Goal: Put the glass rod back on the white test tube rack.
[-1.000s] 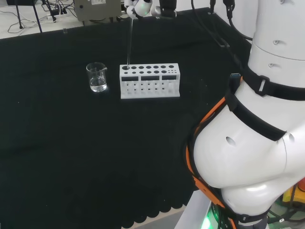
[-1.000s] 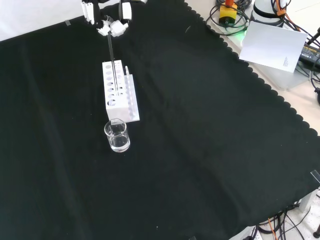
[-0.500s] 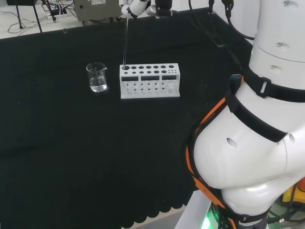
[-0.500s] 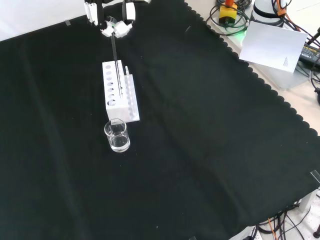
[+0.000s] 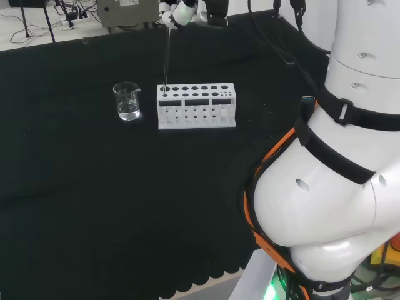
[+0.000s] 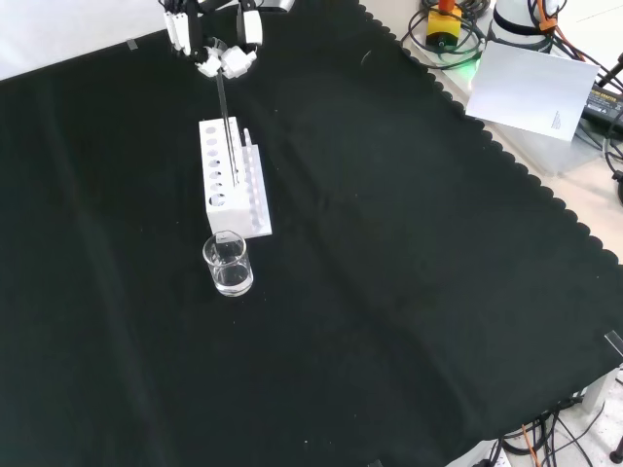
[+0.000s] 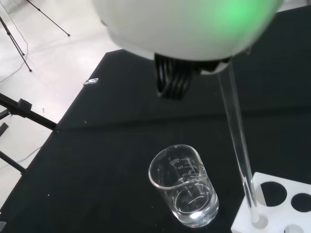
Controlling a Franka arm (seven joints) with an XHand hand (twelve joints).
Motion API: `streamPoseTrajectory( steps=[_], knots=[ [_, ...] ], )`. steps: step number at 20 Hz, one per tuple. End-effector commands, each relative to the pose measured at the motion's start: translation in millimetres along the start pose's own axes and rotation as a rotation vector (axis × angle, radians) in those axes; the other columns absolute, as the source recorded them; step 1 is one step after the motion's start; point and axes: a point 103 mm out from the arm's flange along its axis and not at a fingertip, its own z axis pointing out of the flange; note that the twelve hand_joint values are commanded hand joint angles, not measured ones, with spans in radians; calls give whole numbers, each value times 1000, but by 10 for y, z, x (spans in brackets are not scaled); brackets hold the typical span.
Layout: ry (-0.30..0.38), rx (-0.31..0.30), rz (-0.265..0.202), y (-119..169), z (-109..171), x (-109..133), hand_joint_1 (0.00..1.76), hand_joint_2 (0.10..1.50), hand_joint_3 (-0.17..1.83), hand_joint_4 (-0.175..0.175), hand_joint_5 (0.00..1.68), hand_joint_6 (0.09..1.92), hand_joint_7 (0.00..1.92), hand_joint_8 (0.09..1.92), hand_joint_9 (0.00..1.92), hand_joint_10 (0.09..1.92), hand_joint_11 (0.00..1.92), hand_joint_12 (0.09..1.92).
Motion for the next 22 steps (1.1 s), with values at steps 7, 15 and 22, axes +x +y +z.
streamPoseTrajectory(
  steps=[7,15,22],
  knots=[
    [-26,34,36,70,176,-22,1336,410,1109,-175,1226,813,1407,881,1777,663,1381,1010],
    [-25,69,38,92,415,-76,1336,410,1109,-175,1226,813,1407,881,1778,662,1380,1010],
    [-27,91,42,132,567,-126,1336,410,1108,-175,1226,813,1407,881,1778,662,1380,1010]
  ],
)
